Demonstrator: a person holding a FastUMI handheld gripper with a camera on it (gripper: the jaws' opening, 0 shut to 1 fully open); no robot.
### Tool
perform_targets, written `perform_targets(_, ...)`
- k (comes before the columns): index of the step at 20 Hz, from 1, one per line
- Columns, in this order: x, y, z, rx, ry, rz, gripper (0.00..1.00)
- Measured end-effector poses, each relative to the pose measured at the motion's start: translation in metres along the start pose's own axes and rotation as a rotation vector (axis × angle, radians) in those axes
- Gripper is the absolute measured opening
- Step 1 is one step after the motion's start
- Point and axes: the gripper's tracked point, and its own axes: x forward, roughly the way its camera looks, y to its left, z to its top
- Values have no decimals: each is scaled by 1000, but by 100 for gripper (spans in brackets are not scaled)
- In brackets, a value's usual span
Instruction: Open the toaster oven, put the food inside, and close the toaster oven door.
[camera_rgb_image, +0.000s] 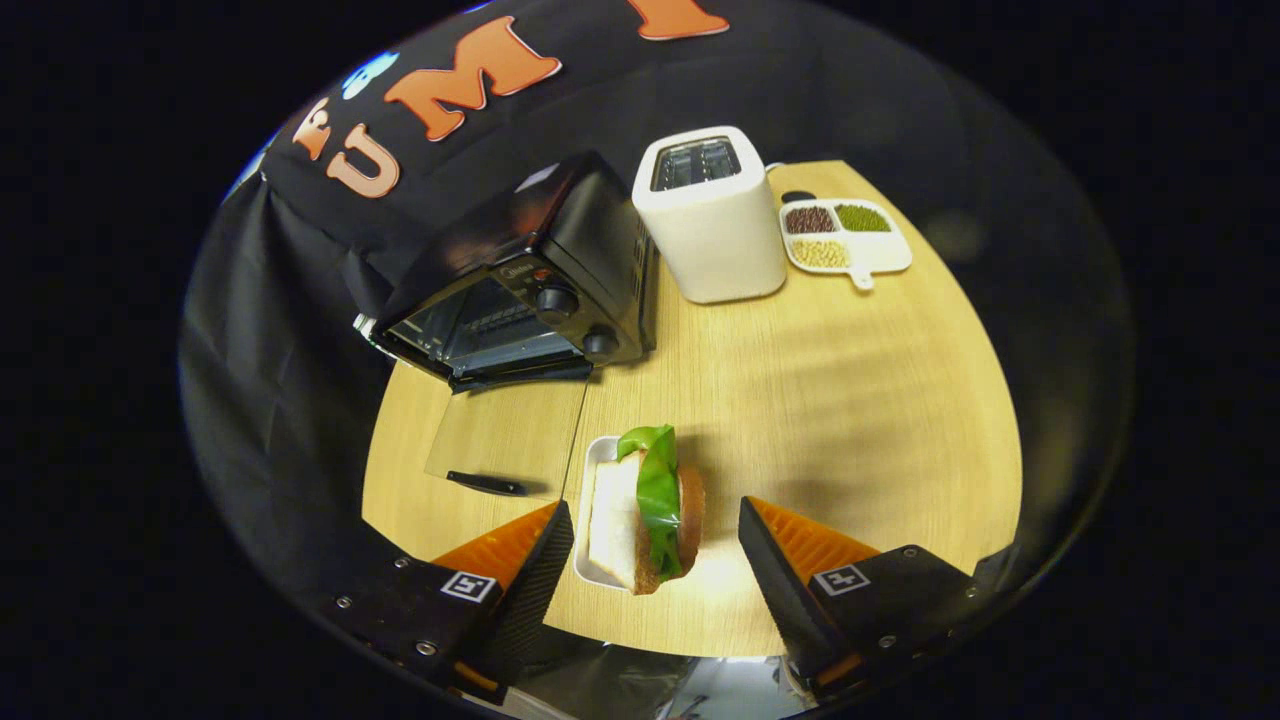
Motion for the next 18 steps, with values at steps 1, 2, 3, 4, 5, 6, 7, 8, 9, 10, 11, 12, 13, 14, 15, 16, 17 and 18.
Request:
perform_targets(1,6,0,-3,22,36,24,99)
perform_targets(2,12,-1,-4,31,54,41,98)
perform_targets(3,18,-3,-6,34,74,49,97)
perform_targets(4,23,-5,-11,36,94,55,95)
perform_targets(5,26,-5,-12,40,109,66,93)
perform_targets(6,30,-4,-15,44,121,79,85)
perform_targets(7,33,-2,-15,49,128,91,82)
perform_targets(8,35,-1,-16,54,134,101,74)
perform_targets(9,37,-1,-17,58,142,102,71)
perform_targets(10,38,-5,-19,56,150,94,63)
perform_targets(11,39,-7,-19,59,154,94,56)
perform_targets(12,38,-6,-17,71,152,99,49)
perform_targets(13,36,-6,-17,85,152,102,47)
perform_targets(14,35,-7,-19,94,157,96,41)
perform_targets(15,33,-4,-19,104,160,95,37)
perform_targets(16,33,-3,-19,99,153,89,32)
perform_targets(17,31,-2,-19,90,143,84,30)
perform_targets(18,27,1,-20,90,136,86,27)
